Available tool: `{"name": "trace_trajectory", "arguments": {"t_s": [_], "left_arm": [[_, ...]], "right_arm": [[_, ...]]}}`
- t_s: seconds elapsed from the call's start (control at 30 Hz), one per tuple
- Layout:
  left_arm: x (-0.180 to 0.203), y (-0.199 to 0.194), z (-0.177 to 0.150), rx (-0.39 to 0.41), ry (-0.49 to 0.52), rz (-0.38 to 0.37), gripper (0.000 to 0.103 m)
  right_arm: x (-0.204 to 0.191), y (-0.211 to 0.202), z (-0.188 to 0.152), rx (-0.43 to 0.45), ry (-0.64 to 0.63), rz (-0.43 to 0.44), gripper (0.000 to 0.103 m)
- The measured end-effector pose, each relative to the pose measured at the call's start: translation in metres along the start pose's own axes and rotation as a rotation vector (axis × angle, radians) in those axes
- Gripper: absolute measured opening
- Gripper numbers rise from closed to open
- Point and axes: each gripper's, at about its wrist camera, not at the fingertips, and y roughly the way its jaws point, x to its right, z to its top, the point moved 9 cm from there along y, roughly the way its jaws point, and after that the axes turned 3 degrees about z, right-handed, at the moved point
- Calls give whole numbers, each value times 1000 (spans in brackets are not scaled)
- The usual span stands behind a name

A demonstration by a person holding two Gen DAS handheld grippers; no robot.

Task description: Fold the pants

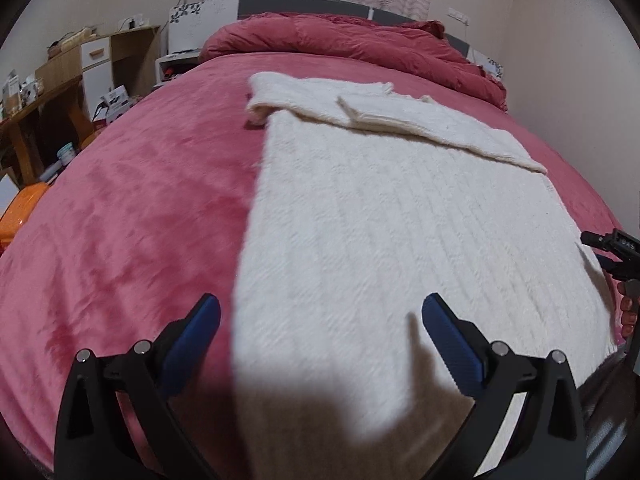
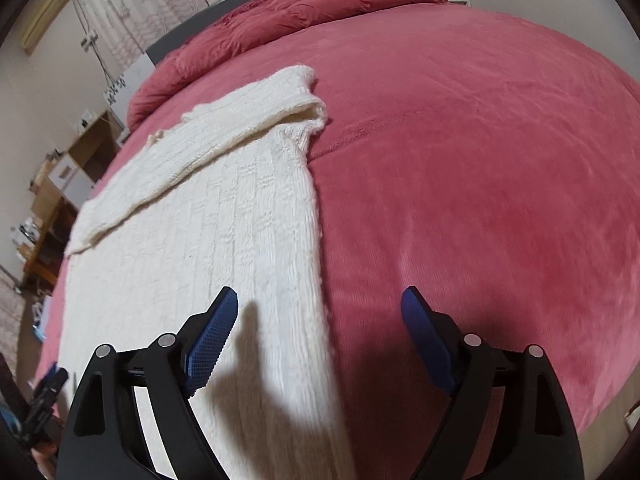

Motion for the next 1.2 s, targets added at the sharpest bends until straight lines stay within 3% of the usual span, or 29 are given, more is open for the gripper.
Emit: {"name": "trace_trajectory", "arguments": {"t_s": [0.2,0.37,0.53,0.73,0.97,1.0,1.03,1.07,1.1,1.13,1.2], "left_arm": [[-29,-15,-9,-7,-112,-41,101],[-37,-21,-18,-29,-179,-158,100],[-18,-23,-25,-54,-141,-290,85],[-3,-21,-32,-94,-128,-360,68],[4,-22,-41,-141,-103,-408,66],[6,-21,-40,-138,-98,-404,66],[8,-20,-41,-139,-92,-398,55],[11,-18,-42,-152,-78,-395,33],[11,-17,-44,-164,-73,-385,22],[10,-16,-46,-181,-89,-380,12],[11,-20,-46,-199,-136,-441,7]], "right_arm": [[-4,-11,-19,-37,-26,50,83],[-8,-20,-38,-72,-57,87,78],[-1,-30,-47,-103,17,172,66],[-5,-32,-58,-172,102,321,51],[-14,-32,-73,-254,134,409,51],[-16,-29,-73,-260,128,401,45],[-18,-27,-74,-264,118,390,41],[-20,-26,-76,-271,95,369,30],[-24,-25,-78,-279,75,362,17],[-29,-26,-81,-292,62,371,12],[-31,-27,-82,-301,51,369,11]]}}
